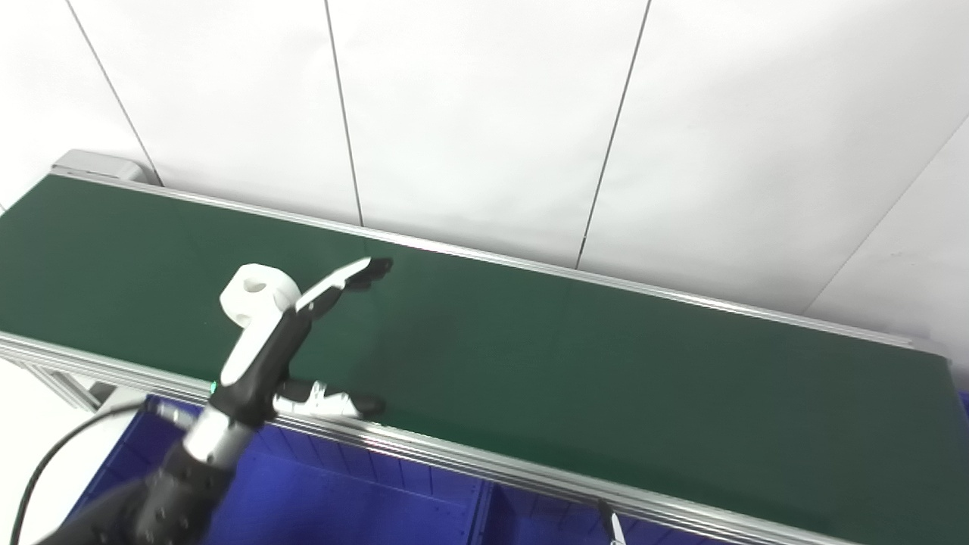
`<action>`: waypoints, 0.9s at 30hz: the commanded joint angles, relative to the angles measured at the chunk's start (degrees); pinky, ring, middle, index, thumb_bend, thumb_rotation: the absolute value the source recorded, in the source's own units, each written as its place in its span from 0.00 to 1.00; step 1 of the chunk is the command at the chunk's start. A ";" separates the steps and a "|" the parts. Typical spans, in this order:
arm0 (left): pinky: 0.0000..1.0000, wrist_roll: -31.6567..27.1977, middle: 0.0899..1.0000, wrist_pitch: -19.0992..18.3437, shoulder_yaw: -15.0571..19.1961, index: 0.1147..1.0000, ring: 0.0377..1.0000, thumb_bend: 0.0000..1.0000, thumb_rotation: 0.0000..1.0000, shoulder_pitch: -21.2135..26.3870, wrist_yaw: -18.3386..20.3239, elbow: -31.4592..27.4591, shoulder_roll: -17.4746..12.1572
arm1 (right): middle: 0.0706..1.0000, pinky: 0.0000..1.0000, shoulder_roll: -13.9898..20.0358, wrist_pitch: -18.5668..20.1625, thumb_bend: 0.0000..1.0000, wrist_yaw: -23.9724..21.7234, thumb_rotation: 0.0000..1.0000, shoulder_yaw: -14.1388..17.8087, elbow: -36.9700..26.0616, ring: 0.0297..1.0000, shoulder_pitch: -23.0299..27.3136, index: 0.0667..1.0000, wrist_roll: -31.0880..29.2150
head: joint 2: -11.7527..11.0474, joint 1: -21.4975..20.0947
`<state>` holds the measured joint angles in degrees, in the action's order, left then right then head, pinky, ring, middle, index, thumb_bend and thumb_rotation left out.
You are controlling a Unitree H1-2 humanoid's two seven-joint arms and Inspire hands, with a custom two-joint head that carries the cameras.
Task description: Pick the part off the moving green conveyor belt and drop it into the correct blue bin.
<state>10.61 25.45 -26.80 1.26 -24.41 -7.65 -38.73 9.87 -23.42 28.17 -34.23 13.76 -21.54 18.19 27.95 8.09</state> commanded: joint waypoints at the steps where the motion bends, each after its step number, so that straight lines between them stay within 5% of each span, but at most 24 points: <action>1: 0.83 0.37 0.90 -0.87 3.70 0.89 0.87 0.69 0.57 3.54 5.89 -1.11 -1.21 | 0.99 1.00 0.23 -3.51 0.69 1.60 0.99 -0.87 -1.16 1.00 0.68 1.00 -0.57 | -0.17 0.22; 10: 0.81 5.58 0.94 -12.81 14.30 0.89 0.89 0.73 0.44 7.38 23.06 -3.76 -1.03 | 0.97 1.00 1.30 -3.50 0.70 3.60 0.99 -2.46 -1.22 0.98 1.53 1.00 -1.57 | 0.36 1.39; 27: 0.86 8.27 0.96 -15.07 19.91 0.91 0.95 0.91 0.37 16.83 37.34 11.36 -1.42 | 0.96 1.00 2.11 -3.50 0.72 5.42 0.97 -4.11 -1.09 0.98 2.98 0.98 -2.39 | 0.91 2.62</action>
<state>18.62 9.59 -8.13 15.86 12.66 3.85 -38.41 12.00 -23.43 32.57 -38.31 13.78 -18.98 16.08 28.83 10.63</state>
